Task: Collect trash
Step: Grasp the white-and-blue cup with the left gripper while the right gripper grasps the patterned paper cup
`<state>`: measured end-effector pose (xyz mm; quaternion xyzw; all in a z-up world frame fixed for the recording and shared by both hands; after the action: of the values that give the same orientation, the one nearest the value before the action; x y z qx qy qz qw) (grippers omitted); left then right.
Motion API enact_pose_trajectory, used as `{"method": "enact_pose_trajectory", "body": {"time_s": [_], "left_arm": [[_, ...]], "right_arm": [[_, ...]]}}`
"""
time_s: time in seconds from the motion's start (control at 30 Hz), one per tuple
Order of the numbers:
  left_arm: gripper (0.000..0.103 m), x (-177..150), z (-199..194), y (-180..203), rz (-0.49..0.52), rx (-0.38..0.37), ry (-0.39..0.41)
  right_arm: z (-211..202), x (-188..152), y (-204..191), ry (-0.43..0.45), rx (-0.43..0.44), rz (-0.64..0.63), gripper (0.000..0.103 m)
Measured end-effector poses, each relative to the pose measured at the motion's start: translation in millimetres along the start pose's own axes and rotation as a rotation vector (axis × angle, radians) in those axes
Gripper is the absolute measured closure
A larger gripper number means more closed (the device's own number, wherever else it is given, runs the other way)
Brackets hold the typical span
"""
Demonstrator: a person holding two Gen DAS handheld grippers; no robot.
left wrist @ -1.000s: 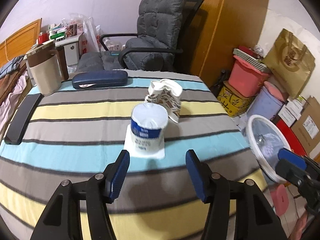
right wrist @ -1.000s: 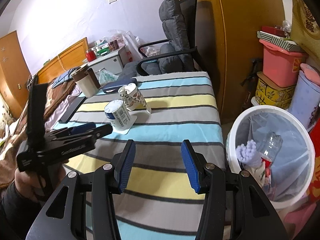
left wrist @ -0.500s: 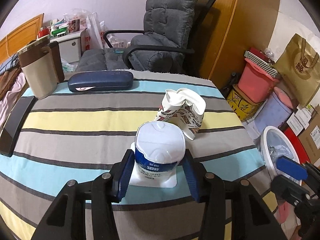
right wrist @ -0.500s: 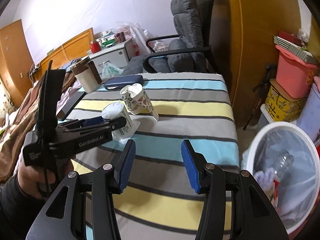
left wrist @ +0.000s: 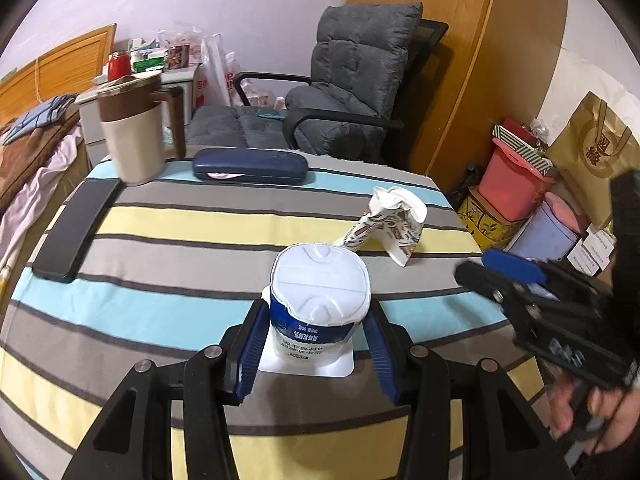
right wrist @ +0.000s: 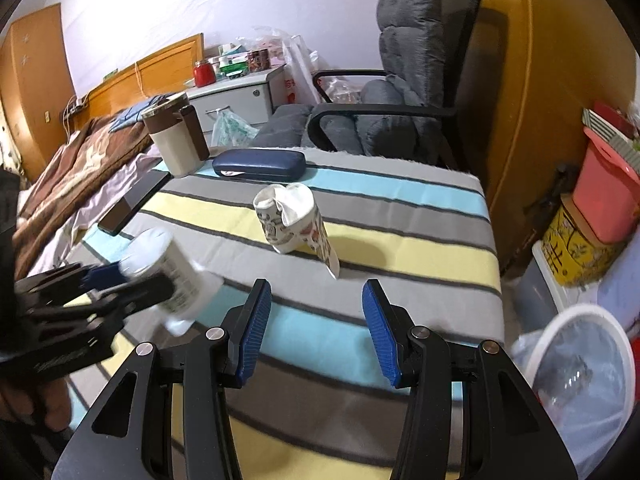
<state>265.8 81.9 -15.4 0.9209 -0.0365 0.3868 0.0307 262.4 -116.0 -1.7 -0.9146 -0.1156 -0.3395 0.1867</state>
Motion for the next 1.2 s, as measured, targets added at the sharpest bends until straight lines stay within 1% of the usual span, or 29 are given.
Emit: {"method": "enact_pose_trajectory", "body": {"time_s": [0.2,0.47,0.5,0.57,0.6,0.63,0.87,1.2], "left_arm": [[0.055,-9,-5,-12,-0.028,-0.003,-0.005],[0.055,-14,1,-19,-0.040,-0.009,-0.015],[0.055,-14,2,-20,-0.040,-0.009,-0.016],[0.055,-14,3,-20,-0.040,-0.009,-0.019],[0.055,-14,4,-20,-0.040,-0.009,-0.020],[0.055,-14,4,-20,-0.039,-0.009,-0.021],[0.055,-14,-1,-15,-0.031,-0.001,-0.017],[0.055,-18,-24,6,0.000,-0.002,0.002]], "right_arm": [[22,12,-7,-0.015,-0.011,-0.039,0.053],[35,23,-12,-0.010,-0.010,-0.055,0.054],[35,24,-13,-0.002,-0.010,-0.057,0.056],[35,24,-14,0.003,-0.005,-0.065,0.071],[34,23,-14,0.003,-0.003,-0.069,0.074],[34,24,-14,0.003,-0.004,-0.071,0.079],[23,25,-11,0.023,0.009,-0.046,0.080],[-22,12,-5,0.077,0.037,0.005,0.080]]}}
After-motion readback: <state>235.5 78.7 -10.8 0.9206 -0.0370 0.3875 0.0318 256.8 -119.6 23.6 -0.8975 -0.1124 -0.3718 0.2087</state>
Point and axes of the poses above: each gripper's, at about its wrist camera, not at the fingertips, and z roughly the way its jaws point, y to its right, x to its top, the point moved 1 cm from there along z, roughly the way its jaws point, and after that the axes turned 15 degrees about z, right-handed, at the moved point
